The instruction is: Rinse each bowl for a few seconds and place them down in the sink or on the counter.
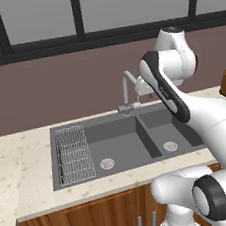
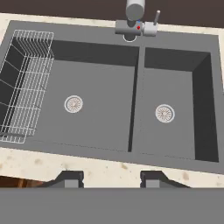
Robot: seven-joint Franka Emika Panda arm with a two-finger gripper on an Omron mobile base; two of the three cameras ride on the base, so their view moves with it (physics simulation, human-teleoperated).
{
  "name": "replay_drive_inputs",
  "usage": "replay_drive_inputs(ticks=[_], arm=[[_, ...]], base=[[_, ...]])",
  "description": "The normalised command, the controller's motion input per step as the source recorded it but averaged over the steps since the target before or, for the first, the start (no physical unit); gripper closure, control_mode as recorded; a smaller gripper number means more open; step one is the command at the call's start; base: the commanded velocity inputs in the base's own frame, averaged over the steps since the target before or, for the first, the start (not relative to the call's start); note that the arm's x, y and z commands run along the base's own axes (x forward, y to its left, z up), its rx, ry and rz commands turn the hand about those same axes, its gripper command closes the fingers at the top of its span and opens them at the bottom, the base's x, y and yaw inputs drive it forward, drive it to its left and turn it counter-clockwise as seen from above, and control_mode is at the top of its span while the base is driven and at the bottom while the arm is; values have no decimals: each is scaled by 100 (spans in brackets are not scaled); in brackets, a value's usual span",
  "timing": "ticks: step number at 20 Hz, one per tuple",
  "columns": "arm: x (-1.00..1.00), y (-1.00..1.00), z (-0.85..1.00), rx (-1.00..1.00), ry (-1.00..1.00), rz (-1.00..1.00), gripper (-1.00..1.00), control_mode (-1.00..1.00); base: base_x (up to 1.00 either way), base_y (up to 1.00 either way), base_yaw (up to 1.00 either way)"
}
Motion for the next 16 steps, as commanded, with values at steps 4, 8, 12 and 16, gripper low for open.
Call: replay_drive_inputs(ticks=[4,8,12,16], arm=[[-7,0,3,-2,-6,0,-100,-100],[-19,-1,15,-2,-8,0,-100,-100],[-13,-4,13,-1,-5,0,-100,-100],[-18,-15,11,-1,-7,0,-100,-100]], base=[[0,0,0],[0,0,0],[0,0,0],[0,0,0]])
